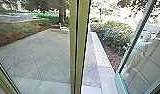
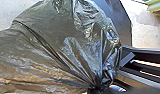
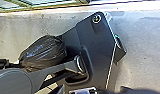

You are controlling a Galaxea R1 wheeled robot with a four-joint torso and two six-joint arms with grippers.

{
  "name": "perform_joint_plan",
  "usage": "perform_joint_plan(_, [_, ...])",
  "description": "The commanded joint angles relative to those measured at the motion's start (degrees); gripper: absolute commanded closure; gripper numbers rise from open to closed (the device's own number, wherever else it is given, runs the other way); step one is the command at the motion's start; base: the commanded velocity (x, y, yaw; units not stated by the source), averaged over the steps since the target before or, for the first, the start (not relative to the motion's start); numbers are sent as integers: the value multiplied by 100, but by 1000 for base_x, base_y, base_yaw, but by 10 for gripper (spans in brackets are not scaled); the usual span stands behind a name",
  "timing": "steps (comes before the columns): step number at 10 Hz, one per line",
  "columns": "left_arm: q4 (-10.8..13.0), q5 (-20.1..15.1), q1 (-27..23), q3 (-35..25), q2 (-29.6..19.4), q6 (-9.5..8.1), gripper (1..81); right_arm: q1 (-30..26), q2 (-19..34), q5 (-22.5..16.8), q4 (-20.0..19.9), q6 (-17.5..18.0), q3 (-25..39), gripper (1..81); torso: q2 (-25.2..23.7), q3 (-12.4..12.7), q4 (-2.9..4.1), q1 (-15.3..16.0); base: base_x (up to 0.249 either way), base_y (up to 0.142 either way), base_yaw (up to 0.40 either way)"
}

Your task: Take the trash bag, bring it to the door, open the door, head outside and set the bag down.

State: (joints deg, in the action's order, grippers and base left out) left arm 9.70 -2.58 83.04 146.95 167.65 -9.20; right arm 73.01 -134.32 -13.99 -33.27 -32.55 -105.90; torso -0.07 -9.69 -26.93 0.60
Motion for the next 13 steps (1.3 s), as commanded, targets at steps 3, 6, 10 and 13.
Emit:
perform_joint_plan(3, [102,-304,-275,10,33,24,811,52,-423,2,-145,-32,-685,10,0,0,648,-2,0,0,0])
perform_joint_plan(6, [137,-304,-310,19,15,33,811,149,-704,55,-136,-23,-887,10,0,2,1229,-2,0,0,0])
perform_joint_plan(10, [181,-304,-433,396,68,24,811,553,-1423,406,-83,-32,-1606,10,0,2,1278,-2,0,0,0])
perform_joint_plan(13, [190,-304,-477,467,68,33,811,685,-2234,424,-92,-32,-2584,10,0,2,1839,-2,0,0,0])
